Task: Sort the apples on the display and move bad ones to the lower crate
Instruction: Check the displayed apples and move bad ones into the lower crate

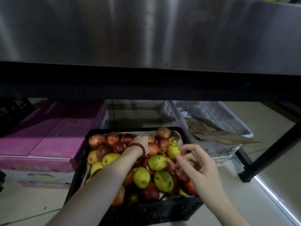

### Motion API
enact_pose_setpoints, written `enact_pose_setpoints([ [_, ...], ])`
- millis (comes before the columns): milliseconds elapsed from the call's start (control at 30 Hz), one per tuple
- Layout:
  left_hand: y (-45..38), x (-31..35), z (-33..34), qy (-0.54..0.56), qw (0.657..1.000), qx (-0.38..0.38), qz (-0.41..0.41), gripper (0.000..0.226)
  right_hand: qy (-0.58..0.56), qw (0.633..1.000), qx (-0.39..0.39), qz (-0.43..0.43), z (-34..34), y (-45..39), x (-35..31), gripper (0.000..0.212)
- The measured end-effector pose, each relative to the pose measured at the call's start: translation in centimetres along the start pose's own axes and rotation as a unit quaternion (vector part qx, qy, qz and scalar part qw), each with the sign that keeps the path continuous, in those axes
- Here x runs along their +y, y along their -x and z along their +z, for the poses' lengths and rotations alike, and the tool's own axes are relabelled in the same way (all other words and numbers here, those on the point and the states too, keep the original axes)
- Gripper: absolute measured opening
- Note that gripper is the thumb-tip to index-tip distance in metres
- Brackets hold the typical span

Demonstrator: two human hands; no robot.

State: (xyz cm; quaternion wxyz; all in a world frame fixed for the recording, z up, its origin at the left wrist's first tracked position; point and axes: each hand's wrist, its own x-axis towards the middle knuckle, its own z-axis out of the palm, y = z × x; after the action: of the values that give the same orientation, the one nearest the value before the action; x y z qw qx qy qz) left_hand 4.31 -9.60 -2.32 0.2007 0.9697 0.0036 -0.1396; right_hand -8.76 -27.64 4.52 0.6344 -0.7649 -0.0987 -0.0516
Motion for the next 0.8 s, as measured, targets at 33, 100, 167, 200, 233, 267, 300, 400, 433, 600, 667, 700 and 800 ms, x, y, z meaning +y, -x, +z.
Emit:
enact_pose_setpoints([
  [33, -0.6, 0.2, 0.4, 0.0, 1.0, -0.023, 0.001, 0.054, 0.003, 1.0, 0.001, 0.0, 0.1, -0.3, 0.2, 0.014],
  [100, -1.6, 0.5, 0.8, 0.01, 0.998, -0.058, 0.001, 0.058, 0.002, 1.0, 0.001, -0.002, 0.4, -1.0, 0.6, 0.017],
  [167, -2.4, 0.0, 0.7, -0.006, 0.996, -0.087, 0.02, 0.066, 0.008, 1.0, 0.0, -0.002, 0.6, -1.6, 1.1, 0.019],
  [200, -2.8, -0.3, 0.6, -0.027, 0.994, -0.096, 0.032, 0.07, 0.013, 1.0, -0.001, -0.003, 0.7, -1.9, 1.5, 0.02],
  [233, -2.9, -0.7, 0.6, -0.039, 0.994, -0.095, 0.04, 0.072, 0.017, 1.0, 0.0, 0.0, 0.8, -2.2, 1.9, 0.02],
  [267, -2.9, -1.0, 0.6, -0.037, 0.994, -0.089, 0.042, 0.071, 0.024, 1.0, 0.001, 0.004, 1.0, -2.6, 2.3, 0.019],
  [300, -2.9, -1.3, 0.8, -0.022, 0.996, -0.073, 0.04, 0.069, 0.041, 0.999, 0.002, 0.008, 1.0, -3.1, 2.8, 0.017],
  [400, -2.1, -1.7, 0.4, 0.078, 0.997, 0.008, 0.017, 0.061, 0.119, 0.993, 0.001, 0.024, 0.9, -6.2, 5.1, 0.011],
  [433, -1.7, -1.8, -0.1, 0.114, 0.993, 0.041, 0.0, 0.06, 0.149, 0.988, 0.004, 0.028, 1.0, -7.7, 6.3, 0.011],
  [600, 0.5, -3.3, -3.8, 0.203, 0.969, 0.117, -0.075, 0.059, 0.355, 0.933, -0.06, 0.007, 3.1, -14.2, 12.3, 0.033],
  [667, 1.5, -4.0, -4.6, 0.23, 0.961, 0.118, -0.093, 0.058, 0.489, 0.858, -0.155, 0.016, 4.8, -15.4, 14.0, 0.058],
  [700, 1.9, -4.3, -4.9, 0.24, 0.959, 0.117, -0.099, 0.057, 0.543, 0.816, -0.194, 0.029, 5.5, -15.6, 14.5, 0.066],
  [800, 3.2, -4.7, -5.2, 0.276, 0.949, 0.115, -0.103, 0.054, 0.594, 0.766, -0.235, 0.072, 6.6, -16.3, 14.8, 0.076],
])
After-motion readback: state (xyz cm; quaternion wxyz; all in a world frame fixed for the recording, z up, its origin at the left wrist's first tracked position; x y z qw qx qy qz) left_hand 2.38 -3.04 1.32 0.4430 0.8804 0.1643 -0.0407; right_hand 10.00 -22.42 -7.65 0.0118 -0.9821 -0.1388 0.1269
